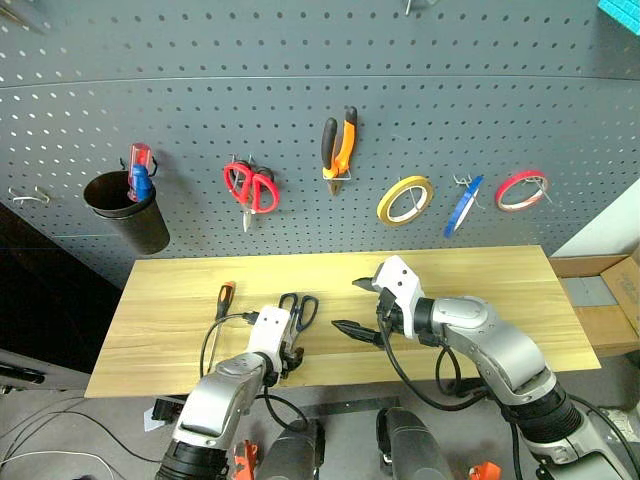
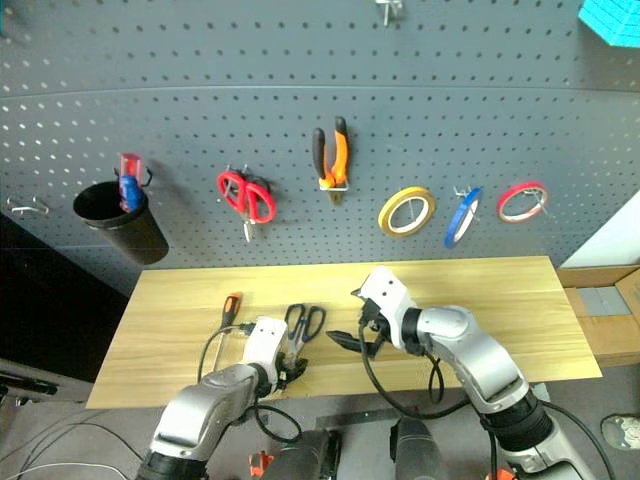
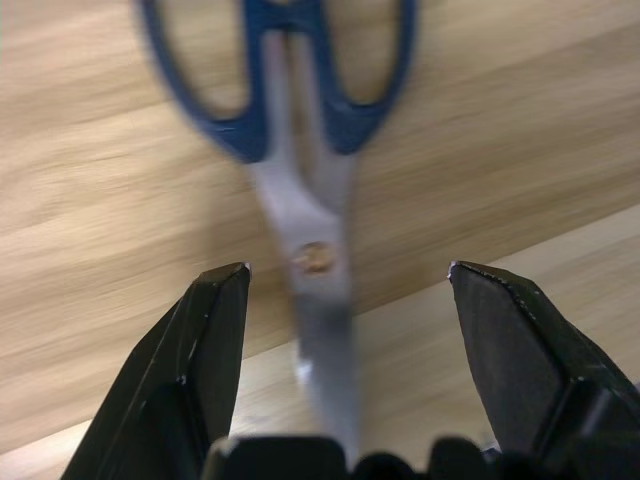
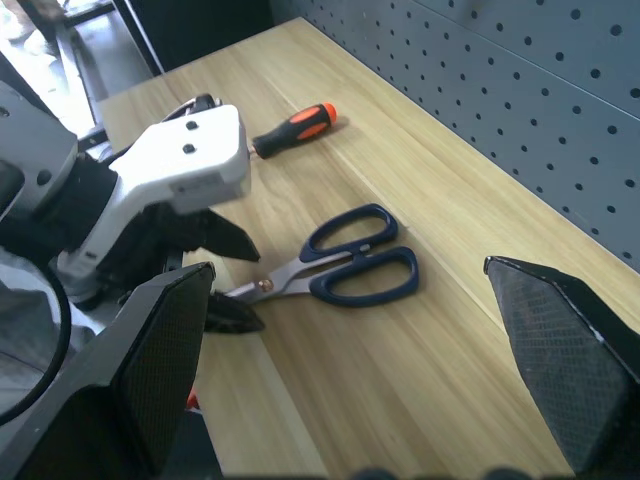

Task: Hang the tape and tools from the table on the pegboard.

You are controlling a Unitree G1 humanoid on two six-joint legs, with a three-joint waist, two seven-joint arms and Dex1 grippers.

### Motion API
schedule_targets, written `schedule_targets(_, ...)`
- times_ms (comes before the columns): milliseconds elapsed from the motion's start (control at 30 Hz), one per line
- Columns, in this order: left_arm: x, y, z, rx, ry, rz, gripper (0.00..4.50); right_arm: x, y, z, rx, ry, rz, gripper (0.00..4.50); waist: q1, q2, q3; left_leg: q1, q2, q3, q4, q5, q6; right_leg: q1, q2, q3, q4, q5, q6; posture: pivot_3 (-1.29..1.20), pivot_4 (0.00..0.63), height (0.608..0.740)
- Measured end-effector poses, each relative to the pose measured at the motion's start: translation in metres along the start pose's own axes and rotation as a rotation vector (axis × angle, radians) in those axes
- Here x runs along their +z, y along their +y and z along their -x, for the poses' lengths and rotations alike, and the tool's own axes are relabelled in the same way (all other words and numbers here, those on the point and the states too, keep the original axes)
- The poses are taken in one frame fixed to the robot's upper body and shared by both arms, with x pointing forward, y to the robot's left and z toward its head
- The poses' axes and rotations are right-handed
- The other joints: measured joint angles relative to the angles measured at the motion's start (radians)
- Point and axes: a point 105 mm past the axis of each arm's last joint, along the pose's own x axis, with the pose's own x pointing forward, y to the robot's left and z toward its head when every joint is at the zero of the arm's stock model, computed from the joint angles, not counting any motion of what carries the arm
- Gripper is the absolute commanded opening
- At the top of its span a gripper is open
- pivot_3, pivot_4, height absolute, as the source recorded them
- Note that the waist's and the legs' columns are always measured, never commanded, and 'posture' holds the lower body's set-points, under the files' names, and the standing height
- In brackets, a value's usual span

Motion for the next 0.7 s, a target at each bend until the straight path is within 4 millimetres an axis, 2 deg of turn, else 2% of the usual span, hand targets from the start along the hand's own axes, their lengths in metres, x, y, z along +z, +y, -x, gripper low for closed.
schedule_targets(200,0.0055,0.0022,-0.0102,0.045,0.028,-0.023,3.41,-0.0005,0.0,-0.0001,-0.002,0.002,0.0,4.48,-0.001,0.0,0.0,0.0,0.0,0.0,0.0,0.0,0.0,0.0,0.0,0.0,0.0,0.0,0.0,-0.09,0.25,0.74)
schedule_targets(300,0.0055,0.0028,-0.0112,0.061,0.035,-0.027,2.79,-0.0006,-0.0002,-0.0001,-0.003,0.003,0.0,4.5,-0.001,0.0,0.0,0.001,0.0,0.0,0.0,0.0,0.0,0.001,0.0,0.0,0.0,0.0,0.0,-0.09,0.249,0.74)
schedule_targets(500,0.0042,0.0059,-0.0105,0.068,0.046,-0.025,0.69,-0.0005,-0.0013,-0.0001,-0.01,0.004,0.001,4.5,-0.001,0.0,0.0,0.003,0.0,0.0,0.0,0.0,0.0,0.003,0.0,0.0,0.0,0.0,0.0,-0.08,0.24,0.74)
schedule_targets(533,0.0046,0.0069,-0.01,0.067,0.044,-0.023,0.52,-0.0004,-0.0018,-0.0003,-0.01,0.005,0.001,4.5,0.0,0.0,0.0,0.003,0.0,0.0,0.0,0.0,0.0,0.003,0.0,0.0,0.0,0.0,0.0,-0.08,0.239,0.74)
schedule_targets(700,-0.0027,0.0019,-0.0043,-0.019,0.018,-0.087,0.52,0.0032,-0.0054,-0.001,-0.002,0.005,0.011,4.5,-0.002,0.0,0.0,0.003,0.0,0.0,-0.001,0.0,0.0,0.003,0.0,0.0,0.0,0.0,0.0,-0.06,0.227,0.74)
